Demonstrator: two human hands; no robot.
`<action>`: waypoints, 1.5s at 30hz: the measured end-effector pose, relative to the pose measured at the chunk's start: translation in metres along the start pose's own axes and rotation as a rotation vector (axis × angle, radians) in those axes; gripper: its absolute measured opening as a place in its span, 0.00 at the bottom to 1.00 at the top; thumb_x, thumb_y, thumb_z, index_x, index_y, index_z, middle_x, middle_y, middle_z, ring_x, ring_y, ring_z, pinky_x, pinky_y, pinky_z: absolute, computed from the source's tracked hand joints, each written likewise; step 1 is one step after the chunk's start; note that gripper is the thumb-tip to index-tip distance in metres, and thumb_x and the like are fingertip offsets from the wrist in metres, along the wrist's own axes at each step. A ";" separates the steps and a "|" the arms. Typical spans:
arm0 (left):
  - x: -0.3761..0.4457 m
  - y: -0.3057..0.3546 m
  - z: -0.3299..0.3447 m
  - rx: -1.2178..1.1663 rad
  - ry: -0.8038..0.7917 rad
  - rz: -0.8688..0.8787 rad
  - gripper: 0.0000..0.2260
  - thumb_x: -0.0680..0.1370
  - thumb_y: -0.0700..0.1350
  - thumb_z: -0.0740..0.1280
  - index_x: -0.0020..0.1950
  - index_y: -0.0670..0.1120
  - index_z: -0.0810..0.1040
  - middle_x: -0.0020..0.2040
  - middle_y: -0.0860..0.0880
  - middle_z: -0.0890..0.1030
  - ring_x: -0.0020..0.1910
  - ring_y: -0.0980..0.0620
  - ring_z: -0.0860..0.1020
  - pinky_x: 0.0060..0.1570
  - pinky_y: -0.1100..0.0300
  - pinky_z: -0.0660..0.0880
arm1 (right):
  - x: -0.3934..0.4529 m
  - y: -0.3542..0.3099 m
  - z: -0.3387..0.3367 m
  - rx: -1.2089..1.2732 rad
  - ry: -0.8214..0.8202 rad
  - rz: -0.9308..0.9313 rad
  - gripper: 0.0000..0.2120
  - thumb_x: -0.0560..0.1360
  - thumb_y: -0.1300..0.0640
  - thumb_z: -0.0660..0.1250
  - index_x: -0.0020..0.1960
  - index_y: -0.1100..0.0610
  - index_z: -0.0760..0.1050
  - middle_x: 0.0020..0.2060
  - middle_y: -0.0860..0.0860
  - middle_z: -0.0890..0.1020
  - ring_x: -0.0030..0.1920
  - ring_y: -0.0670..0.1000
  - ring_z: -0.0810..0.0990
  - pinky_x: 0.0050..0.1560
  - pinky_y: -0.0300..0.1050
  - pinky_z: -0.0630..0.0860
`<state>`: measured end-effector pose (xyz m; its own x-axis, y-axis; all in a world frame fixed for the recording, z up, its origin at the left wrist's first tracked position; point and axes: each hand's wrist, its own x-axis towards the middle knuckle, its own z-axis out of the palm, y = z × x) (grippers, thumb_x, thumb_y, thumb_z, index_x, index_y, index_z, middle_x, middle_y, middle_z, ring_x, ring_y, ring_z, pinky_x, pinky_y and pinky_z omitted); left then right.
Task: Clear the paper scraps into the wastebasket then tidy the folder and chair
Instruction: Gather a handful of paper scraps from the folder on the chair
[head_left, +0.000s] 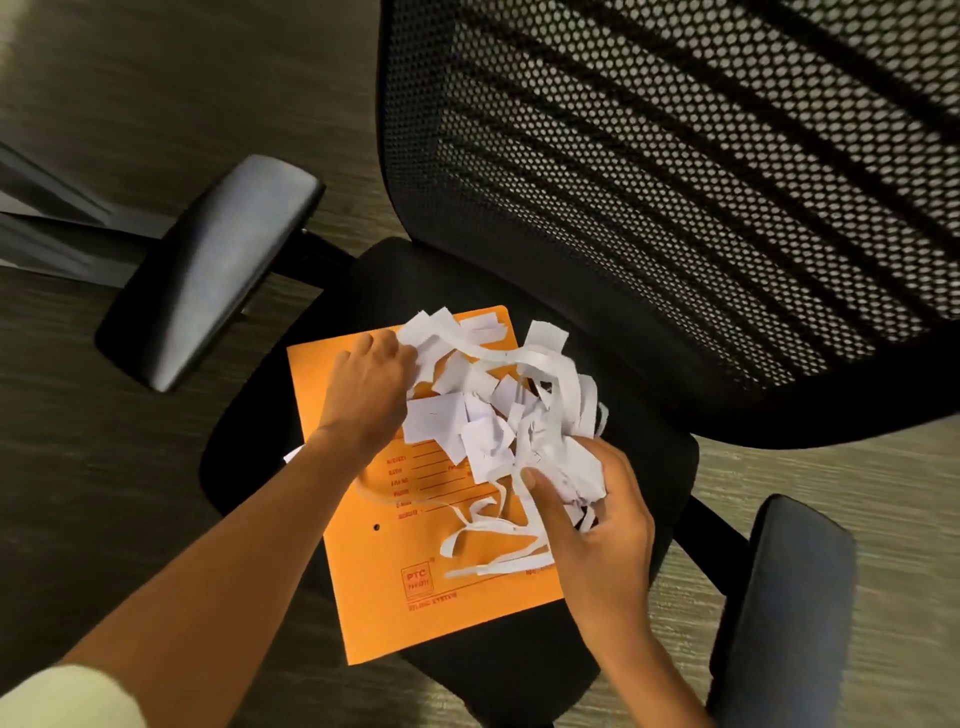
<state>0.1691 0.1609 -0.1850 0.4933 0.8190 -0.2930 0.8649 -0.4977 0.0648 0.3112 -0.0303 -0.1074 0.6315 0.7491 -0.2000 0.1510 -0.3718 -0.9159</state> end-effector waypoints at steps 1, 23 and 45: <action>-0.003 0.000 -0.004 -0.027 0.013 -0.008 0.16 0.77 0.42 0.68 0.64 0.44 0.74 0.59 0.43 0.78 0.54 0.43 0.74 0.49 0.52 0.74 | 0.000 0.000 0.000 0.004 -0.001 0.008 0.20 0.71 0.53 0.74 0.60 0.49 0.74 0.56 0.47 0.79 0.59 0.49 0.80 0.53 0.52 0.81; -0.043 0.019 0.022 -0.142 -0.120 0.027 0.19 0.75 0.45 0.70 0.63 0.42 0.69 0.59 0.41 0.74 0.54 0.42 0.73 0.50 0.50 0.76 | -0.024 0.005 -0.008 0.091 0.015 0.068 0.19 0.69 0.55 0.76 0.57 0.42 0.75 0.54 0.47 0.82 0.57 0.51 0.81 0.52 0.55 0.81; -0.264 -0.078 -0.009 -1.161 0.164 -0.416 0.07 0.80 0.50 0.62 0.49 0.48 0.74 0.37 0.50 0.81 0.37 0.53 0.81 0.41 0.47 0.79 | -0.141 -0.072 0.106 0.036 -0.340 -0.182 0.19 0.68 0.45 0.72 0.58 0.43 0.75 0.55 0.41 0.80 0.59 0.48 0.79 0.55 0.53 0.79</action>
<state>-0.0275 -0.0137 -0.1043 0.0957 0.9214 -0.3766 0.4879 0.2863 0.8246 0.1312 -0.0510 -0.0504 0.3082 0.9422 -0.1314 0.2063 -0.2011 -0.9576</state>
